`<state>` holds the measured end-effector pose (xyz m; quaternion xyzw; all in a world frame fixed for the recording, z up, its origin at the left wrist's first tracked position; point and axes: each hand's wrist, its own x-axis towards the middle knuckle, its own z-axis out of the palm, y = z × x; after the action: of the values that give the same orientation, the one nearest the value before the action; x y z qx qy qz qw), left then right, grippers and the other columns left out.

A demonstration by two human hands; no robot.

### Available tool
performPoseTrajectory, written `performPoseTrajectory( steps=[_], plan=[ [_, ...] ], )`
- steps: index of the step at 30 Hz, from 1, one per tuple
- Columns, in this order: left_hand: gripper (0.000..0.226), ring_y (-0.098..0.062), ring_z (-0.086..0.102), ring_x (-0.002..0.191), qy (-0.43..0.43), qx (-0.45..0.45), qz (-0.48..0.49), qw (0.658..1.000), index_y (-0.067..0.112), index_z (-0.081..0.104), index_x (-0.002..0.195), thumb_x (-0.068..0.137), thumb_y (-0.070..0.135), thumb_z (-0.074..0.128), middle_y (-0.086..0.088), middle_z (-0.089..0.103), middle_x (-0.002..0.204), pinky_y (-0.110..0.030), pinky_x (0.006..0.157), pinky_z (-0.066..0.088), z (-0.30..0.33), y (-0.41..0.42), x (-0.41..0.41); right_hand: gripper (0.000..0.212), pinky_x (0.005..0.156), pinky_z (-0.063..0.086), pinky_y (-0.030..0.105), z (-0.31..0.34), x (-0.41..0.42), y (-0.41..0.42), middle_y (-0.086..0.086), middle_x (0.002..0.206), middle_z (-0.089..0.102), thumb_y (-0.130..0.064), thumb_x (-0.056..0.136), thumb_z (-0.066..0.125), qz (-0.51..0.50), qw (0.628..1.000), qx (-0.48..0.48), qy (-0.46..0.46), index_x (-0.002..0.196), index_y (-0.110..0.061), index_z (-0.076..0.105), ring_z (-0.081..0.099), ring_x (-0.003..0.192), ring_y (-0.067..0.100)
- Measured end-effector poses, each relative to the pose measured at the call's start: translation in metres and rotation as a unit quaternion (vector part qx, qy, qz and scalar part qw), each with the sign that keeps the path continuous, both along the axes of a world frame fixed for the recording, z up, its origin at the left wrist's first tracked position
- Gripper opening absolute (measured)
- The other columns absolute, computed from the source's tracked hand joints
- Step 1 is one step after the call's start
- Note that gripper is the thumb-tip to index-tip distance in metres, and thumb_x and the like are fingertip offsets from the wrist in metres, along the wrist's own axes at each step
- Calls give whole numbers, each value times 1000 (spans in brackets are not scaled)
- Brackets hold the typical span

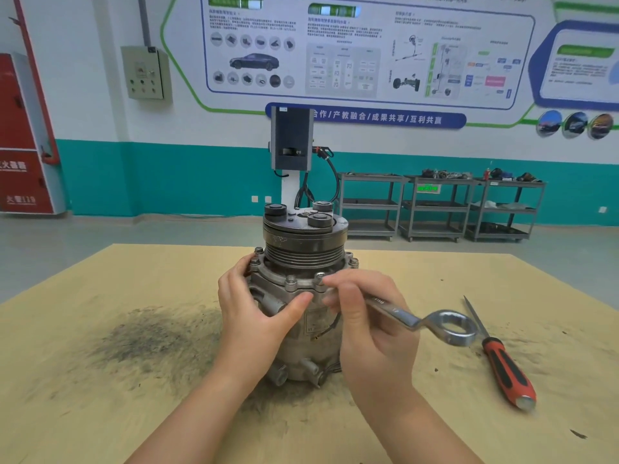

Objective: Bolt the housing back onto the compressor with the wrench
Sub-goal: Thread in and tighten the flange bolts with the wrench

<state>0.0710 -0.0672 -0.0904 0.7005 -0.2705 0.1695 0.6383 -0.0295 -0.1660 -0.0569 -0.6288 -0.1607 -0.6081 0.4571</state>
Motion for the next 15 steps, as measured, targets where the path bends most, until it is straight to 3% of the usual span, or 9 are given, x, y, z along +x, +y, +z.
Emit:
performPoseTrajectory(
  steps=[3, 10, 13, 15],
  plan=[
    [93, 0, 33, 130, 0, 7, -1, 1000, 42, 26, 136, 63, 66, 81, 21, 31, 127, -8, 96, 26, -1, 0, 1, 18, 71, 50, 23, 1, -1, 4, -15, 90, 64, -43, 98, 50, 0, 1000, 1, 27, 92, -31, 62, 64, 78, 14],
    [97, 7, 34, 123, 3, -1, 14, 1000, 44, 28, 133, 55, 78, 73, 23, 32, 122, -2, 90, 27, -1, -1, -1, 25, 73, 50, 19, 6, -6, 7, -9, 94, 62, -40, 102, 40, 2, 999, -18, 26, 104, -23, 58, 63, 80, 7],
    [88, 11, 40, 118, 3, -5, 19, 1000, 49, 30, 129, 53, 74, 68, 24, 40, 125, -3, 92, 30, 0, 0, 2, 16, 65, 50, 24, 19, -13, -5, 0, 85, 65, -23, 101, 38, 21, 996, 77, -38, 96, -22, 53, 61, 68, 16],
    [84, 4, 44, 124, 8, 1, 5, 1000, 52, 31, 126, 54, 74, 70, 20, 46, 131, -16, 102, 36, -1, 1, 4, 15, 60, 49, 25, 29, -15, -21, 3, 78, 68, -15, 102, 34, 74, 976, 201, -31, 97, -19, 48, 59, 60, 17]
  ],
)
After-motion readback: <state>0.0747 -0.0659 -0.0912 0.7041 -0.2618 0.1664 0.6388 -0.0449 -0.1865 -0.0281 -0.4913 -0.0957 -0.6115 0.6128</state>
